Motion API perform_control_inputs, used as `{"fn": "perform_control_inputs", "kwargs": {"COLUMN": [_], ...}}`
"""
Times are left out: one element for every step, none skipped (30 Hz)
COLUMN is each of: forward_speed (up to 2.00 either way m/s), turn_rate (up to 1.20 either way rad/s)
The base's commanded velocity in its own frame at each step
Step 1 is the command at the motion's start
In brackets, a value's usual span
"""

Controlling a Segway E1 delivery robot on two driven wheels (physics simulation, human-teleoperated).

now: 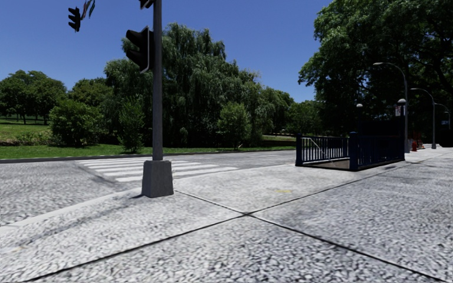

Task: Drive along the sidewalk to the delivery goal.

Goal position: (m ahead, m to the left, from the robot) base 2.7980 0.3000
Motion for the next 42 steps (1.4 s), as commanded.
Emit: {"fn": "perform_control_inputs", "kwargs": {"forward_speed": [1.12,1.12,1.12,1.12,1.12,1.12,1.12,1.12,1.12,1.12,1.12,1.11,1.11,1.11,1.11,1.11,1.11,1.11,1.11,1.11,1.11,1.11,1.11,1.10,1.10,1.10,1.10,1.10,1.10,1.10,1.10,1.10,1.10,1.10,1.10,1.10,1.10,1.10,1.10,1.10,1.10,1.10], "turn_rate": [0.27,0.28,0.28,0.28,0.28,0.28,0.28,0.28,0.28,0.28,0.28,0.28,0.28,0.28,0.28,0.28,0.28,0.28,0.28,0.28,0.28,0.28,0.28,0.28,0.28,0.28,0.28,0.28,0.28,0.28,0.28,0.28,0.28,0.28,0.28,0.28,0.28,0.28,0.28,0.28,0.28,0.28]}}
